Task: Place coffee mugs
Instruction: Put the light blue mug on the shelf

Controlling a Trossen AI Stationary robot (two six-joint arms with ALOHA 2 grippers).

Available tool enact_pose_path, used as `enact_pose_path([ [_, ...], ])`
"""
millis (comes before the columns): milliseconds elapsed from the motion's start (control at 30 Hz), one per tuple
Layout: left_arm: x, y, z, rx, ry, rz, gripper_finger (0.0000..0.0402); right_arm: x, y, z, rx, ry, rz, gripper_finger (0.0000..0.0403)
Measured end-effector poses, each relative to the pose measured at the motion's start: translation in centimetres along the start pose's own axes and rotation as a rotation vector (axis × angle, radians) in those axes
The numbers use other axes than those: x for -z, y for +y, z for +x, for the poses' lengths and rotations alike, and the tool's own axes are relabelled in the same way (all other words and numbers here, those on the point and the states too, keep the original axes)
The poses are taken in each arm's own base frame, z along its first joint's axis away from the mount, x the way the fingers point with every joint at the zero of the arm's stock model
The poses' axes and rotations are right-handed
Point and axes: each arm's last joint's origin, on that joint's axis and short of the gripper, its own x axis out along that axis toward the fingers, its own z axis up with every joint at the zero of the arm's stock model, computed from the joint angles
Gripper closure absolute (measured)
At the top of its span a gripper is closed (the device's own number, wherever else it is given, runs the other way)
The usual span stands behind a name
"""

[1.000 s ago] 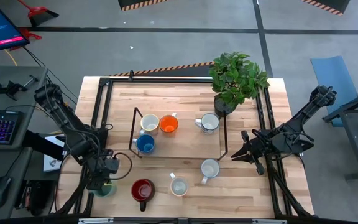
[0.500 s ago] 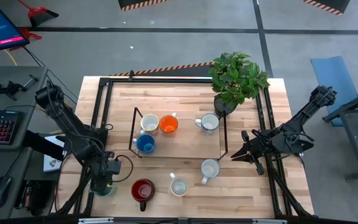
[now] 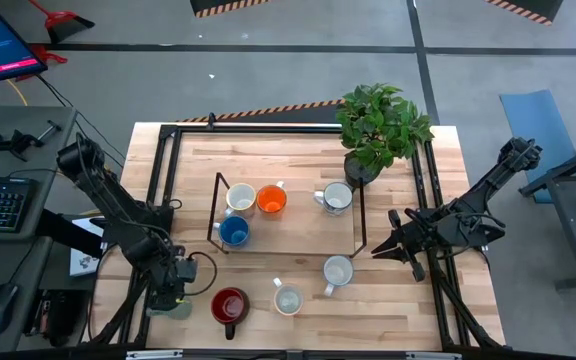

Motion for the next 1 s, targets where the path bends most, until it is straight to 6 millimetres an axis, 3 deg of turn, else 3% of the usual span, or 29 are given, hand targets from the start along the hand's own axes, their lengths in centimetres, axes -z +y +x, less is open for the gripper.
enact_pose_path([
  [300, -0.1, -0.1, 0.1, -0.001, 0.008, 0.006, 0.0393, 0.1, 0.0, 0.0, 0.003, 0.005, -0.004, 0.0373],
  [500, -0.9, -1.0, -1.9, 0.030, -0.066, 0.011, 0.0394, 0.2, -0.1, 0.0, 0.009, 0.018, -0.011, 0.0373],
  [633, -2.3, -1.8, -4.2, 0.047, -0.113, 0.035, 0.0394, 0.3, -0.2, 0.0, 0.041, 0.023, -0.018, 0.0373],
  [833, -4.6, -2.4, -9.5, 0.017, -0.175, 0.082, 0.0394, 0.4, -0.3, 0.0, 0.053, 0.031, -0.023, 0.0373],
  [1000, -7.1, -1.9, -14.0, -0.077, -0.375, 0.108, 0.0394, 0.4, -0.3, 0.0, 0.054, 0.032, -0.024, 0.0373],
])
